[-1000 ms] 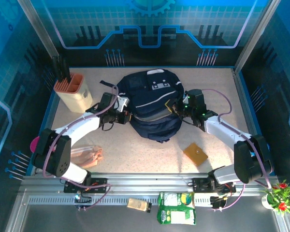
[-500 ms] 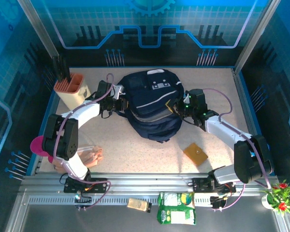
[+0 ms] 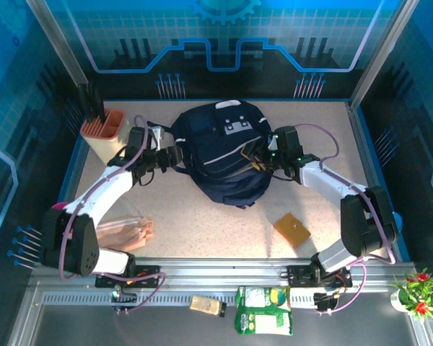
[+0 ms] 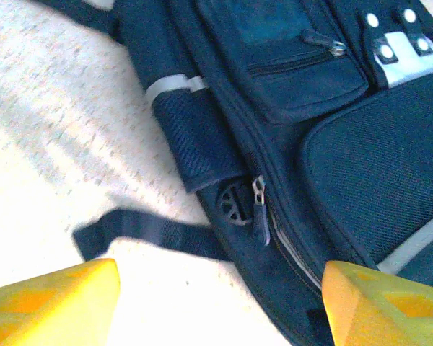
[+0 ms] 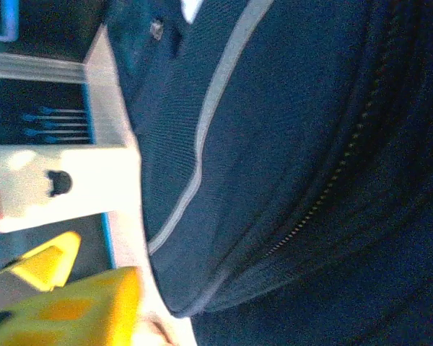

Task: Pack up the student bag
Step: Unzip the student bag at the top-center of the table, then move the pencil pouch to the bottom-left of the table.

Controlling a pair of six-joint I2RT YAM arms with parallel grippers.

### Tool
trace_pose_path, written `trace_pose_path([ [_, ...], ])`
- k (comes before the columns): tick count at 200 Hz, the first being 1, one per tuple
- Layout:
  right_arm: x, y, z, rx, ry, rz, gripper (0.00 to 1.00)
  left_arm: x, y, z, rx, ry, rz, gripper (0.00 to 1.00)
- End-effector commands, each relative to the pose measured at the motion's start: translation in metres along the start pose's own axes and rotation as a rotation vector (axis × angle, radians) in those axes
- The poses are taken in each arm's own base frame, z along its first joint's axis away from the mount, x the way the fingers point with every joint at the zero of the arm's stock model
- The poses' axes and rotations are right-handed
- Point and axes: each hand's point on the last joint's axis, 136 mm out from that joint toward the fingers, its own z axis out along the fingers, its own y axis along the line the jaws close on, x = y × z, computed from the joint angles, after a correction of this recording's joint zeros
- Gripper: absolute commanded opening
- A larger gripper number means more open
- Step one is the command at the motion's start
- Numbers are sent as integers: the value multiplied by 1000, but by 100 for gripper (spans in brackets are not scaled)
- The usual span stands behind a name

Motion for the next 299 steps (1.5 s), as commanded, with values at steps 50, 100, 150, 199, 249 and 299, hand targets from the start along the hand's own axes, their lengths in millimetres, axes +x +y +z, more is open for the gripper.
trace_pose_path([
  [50,-31,-32,-76,331,-184,-280,98,117,63,-55,-279,228,-334,85],
  [100,-36,-28,-83,321,-229,-284,99,174,112,-92,-545,229,-500,91],
  [150,-34,-27,-73,287,-207,-267,99,190,123,-84,-565,201,-572,91],
  [199,-36,-26,-73,283,-219,-265,99,189,88,-45,-345,238,-564,82],
  [249,-38,-23,-74,273,-230,-258,98,182,52,-25,-280,210,-547,82],
  [299,-38,-19,-75,261,-235,-259,98,181,-29,21,-124,334,-376,82],
])
